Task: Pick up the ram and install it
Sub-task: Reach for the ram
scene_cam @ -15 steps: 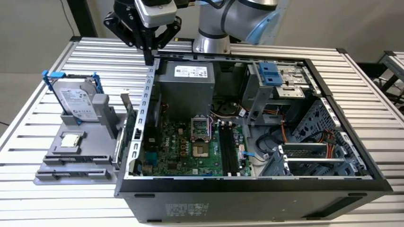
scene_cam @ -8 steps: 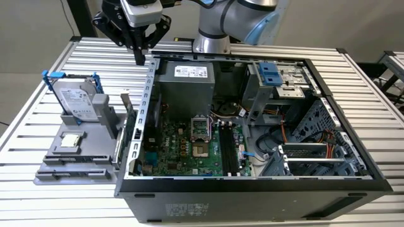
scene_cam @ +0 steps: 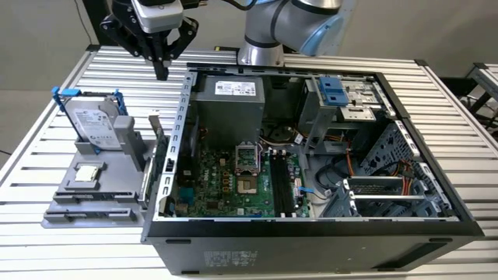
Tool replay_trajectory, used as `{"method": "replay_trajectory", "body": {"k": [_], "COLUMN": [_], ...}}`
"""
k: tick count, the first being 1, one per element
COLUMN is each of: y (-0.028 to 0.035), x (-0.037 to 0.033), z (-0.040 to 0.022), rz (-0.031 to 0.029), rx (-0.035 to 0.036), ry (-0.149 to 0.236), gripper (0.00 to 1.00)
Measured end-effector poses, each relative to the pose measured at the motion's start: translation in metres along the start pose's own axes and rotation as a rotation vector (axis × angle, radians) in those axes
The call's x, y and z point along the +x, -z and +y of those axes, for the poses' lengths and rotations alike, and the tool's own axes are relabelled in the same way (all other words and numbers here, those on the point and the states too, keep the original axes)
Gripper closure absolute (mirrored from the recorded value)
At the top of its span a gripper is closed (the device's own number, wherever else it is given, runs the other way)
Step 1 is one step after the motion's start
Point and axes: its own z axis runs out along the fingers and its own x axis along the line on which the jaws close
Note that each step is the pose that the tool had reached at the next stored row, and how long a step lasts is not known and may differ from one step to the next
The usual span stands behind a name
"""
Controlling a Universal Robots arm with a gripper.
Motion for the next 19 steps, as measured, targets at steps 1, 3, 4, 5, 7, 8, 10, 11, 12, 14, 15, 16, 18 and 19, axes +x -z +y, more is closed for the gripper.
{"method": "replay_trajectory", "body": {"k": [1, 3, 4, 5, 7, 8, 10, 11, 12, 14, 15, 16, 18, 19], "y": [0.0000, 0.0001, 0.0002, 0.0002, 0.0003, 0.0003, 0.0005, 0.0005, 0.0006, 0.0007, 0.0007, 0.0008, 0.0009, 0.0010], "x": [0.0022, 0.0068, 0.0090, 0.0114, 0.0158, 0.0179, 0.0219, 0.0240, 0.0266, 0.0315, 0.0342, 0.0370, 0.0430, 0.0458], "z": [-0.0001, -0.0005, -0.0006, -0.0008, -0.0011, -0.0012, -0.0015, -0.0017, -0.0019, -0.0022, -0.0024, -0.0026, -0.0030, -0.0032], "rz": [0.0000, -0.0001, 0.0000, 0.0000, 0.0000, 0.0001, 0.0002, 0.0003, 0.0004, 0.0005, 0.0005, 0.0006, 0.0006, 0.0007], "rx": [0.0000, 0.0000, 0.0000, 0.0000, -0.0001, -0.0001, -0.0001, -0.0001, -0.0001, -0.0002, -0.0003, -0.0003, -0.0003, -0.0003], "ry": [0.000, 0.000, 0.000, 0.000, 0.001, 0.002, 0.005, 0.006, 0.007, 0.010, 0.012, 0.013, 0.014, 0.014], "gripper": [1.00, 1.00, 1.00, 1.00, 1.00, 1.00, 1.00, 1.00, 1.00, 1.00, 1.00, 1.00, 1.00, 1.00]}}
